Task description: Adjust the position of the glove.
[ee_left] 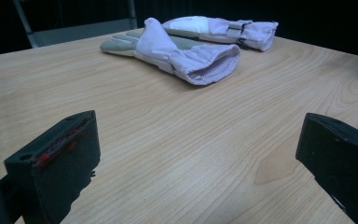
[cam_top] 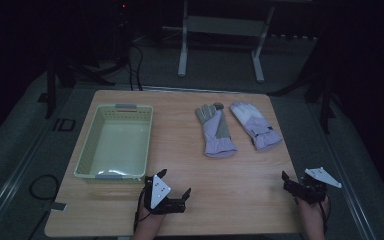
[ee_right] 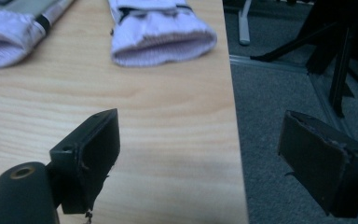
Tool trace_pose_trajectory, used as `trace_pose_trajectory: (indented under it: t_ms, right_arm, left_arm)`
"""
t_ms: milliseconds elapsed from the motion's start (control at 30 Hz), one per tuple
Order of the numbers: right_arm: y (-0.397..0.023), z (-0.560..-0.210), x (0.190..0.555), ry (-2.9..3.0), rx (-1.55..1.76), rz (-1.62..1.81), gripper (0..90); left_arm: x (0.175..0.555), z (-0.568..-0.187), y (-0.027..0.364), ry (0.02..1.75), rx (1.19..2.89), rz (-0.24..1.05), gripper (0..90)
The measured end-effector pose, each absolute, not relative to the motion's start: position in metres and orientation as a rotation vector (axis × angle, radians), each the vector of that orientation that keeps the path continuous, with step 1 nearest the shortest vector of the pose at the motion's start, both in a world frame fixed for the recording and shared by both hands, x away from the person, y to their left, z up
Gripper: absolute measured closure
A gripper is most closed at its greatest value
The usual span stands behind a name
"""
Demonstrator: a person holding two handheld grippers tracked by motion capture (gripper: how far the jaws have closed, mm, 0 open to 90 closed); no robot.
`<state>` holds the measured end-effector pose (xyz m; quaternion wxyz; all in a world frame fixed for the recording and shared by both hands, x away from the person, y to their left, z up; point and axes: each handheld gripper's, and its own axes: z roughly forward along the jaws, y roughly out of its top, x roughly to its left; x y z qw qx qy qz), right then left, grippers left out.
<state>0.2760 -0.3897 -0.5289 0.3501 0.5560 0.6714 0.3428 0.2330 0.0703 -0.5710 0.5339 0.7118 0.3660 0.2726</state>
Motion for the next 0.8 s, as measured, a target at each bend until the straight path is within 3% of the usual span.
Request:
trace_pose_trajectory:
  t_ms: [300, 367, 800]
  right_arm:
    - [-0.39, -0.49, 0.287, 1.75, 1.461, 0.908, 11.6]
    - [-0.388, -0.48, 0.291, 1.771, 1.455, 0.906, 15.6]
    - [-0.36, -0.436, 0.313, 1.78, 1.369, 1.007, 12.0]
  left_arm:
    - [0.233, -0.571, 0.07, 0.871, 1.696, 0.649, 0.0]
    - [0.233, -0.571, 0.07, 0.87, 1.695, 0.649, 0.0]
    - [0.233, -0.571, 0.071, 0.87, 1.696, 0.643, 0.0]
